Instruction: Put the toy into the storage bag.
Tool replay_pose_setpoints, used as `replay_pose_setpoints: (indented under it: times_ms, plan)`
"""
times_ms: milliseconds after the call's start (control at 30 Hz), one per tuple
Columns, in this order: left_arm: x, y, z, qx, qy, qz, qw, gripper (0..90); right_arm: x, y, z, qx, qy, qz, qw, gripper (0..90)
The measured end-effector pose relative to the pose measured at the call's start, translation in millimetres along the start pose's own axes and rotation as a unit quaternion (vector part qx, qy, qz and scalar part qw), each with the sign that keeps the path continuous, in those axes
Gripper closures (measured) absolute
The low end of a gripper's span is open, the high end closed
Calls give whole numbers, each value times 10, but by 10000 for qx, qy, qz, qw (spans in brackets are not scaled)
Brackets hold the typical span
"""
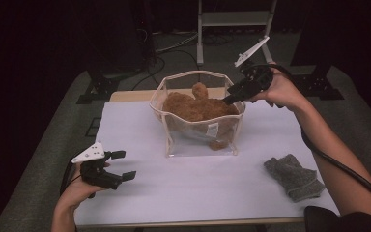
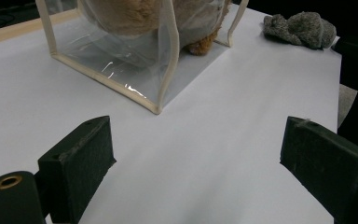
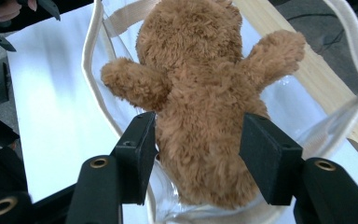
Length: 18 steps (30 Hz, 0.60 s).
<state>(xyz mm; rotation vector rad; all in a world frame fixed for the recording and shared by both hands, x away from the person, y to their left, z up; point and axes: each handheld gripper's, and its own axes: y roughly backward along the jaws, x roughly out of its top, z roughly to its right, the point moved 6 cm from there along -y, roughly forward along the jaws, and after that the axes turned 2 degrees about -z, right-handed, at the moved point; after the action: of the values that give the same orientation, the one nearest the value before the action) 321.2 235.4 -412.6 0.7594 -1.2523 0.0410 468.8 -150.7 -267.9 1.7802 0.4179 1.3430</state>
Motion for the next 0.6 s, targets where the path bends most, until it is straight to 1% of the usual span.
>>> replay_pose_setpoints:
  times_ms: [167, 200, 300, 600]
  plan:
    - [-14, -13, -7, -6, 44, 0, 10000, 86, -83, 99, -21, -30, -9, 105, 9999, 442]
    - [-15, -17, -4, -17, 41, -5, 10000, 86, -102, 119, -30, -42, -63, 106, 9999, 442]
    - [-21, -26, -4, -23, 43, -25, 10000, 86, -164, 174, -23, -71, -58, 156, 9998, 440]
    - [-33, -24, -12, -8, 35, -57, 10000, 86, -372, 335, -7, -140, -238, 292, 9992, 438]
